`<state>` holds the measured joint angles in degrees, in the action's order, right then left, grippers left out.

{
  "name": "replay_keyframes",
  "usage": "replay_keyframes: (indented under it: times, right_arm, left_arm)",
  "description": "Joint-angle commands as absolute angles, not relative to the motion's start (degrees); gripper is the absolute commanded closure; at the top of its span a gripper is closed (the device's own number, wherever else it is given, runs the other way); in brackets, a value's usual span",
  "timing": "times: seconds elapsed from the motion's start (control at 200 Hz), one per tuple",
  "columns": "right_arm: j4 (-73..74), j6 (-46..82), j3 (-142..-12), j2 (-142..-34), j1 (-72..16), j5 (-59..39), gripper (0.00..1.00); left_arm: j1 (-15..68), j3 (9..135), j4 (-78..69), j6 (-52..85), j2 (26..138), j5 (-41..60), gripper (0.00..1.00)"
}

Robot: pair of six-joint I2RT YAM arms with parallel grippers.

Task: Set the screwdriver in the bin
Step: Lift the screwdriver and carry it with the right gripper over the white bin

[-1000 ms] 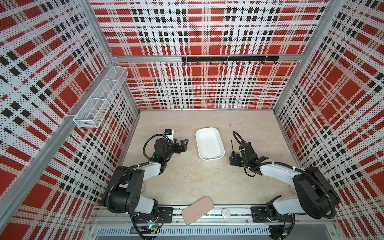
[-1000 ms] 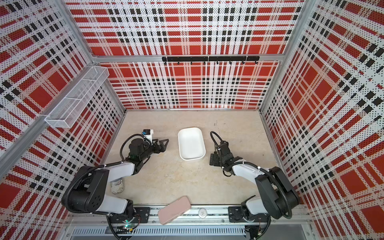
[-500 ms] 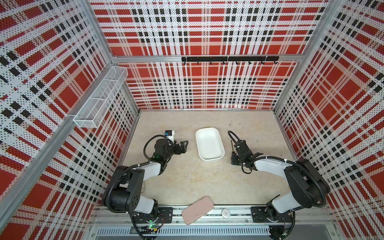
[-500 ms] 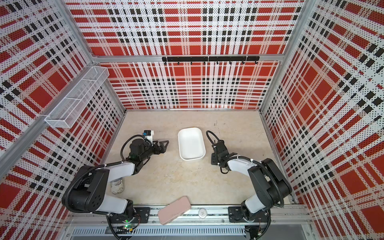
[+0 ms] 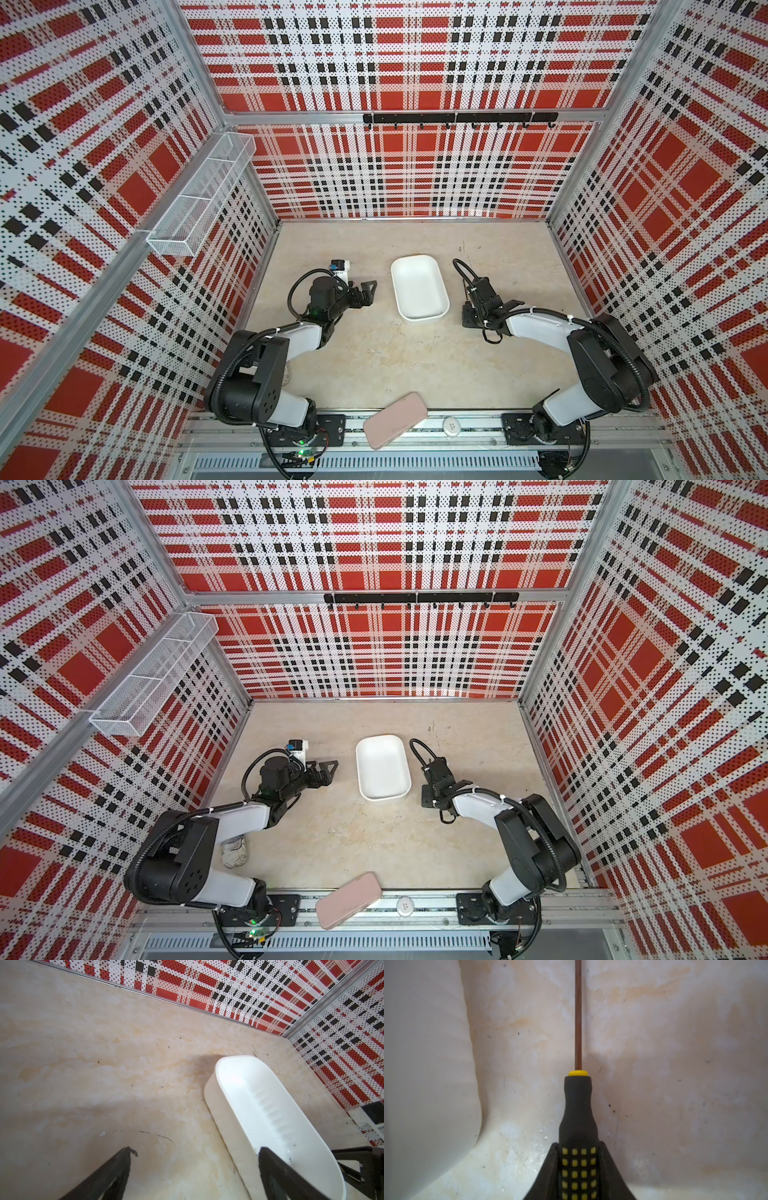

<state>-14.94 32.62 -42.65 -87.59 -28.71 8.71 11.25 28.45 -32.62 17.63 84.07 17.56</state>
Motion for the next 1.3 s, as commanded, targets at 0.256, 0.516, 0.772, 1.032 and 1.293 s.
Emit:
replay_keyframes:
  times: [0.256,0.516,0.772,1.032,1.293]
  right_arm:
    - [-25.1,34.1,-62.3,-83.0,-29.3,1.9,1.0]
    - [-27.1,35.5,-72.8,-92.7,-36.8,3.2,1.0]
    - [-30.9,37.5,-78.0,-101.2,-41.4,7.1,1.0]
    - [-34.5,41.3,-80.1,-107.3,-43.3,9.5,1.0]
    - [-34.3,43.7,-80.0,-111.4,-43.4,9.9,1.0]
  left_arm:
    - [11.3,31.2,-31.6,16.6,83.0,18.6,0.02]
    - [10.3,31.5,-30.8,16.3,82.7,19.1,0.02]
    - [9.6,30.6,-30.5,16.1,81.3,19.0,0.02]
    - [9.5,30.0,-30.5,16.0,81.1,18.6,0.02]
    - [9.4,29.9,-30.2,15.8,81.2,18.3,0.02]
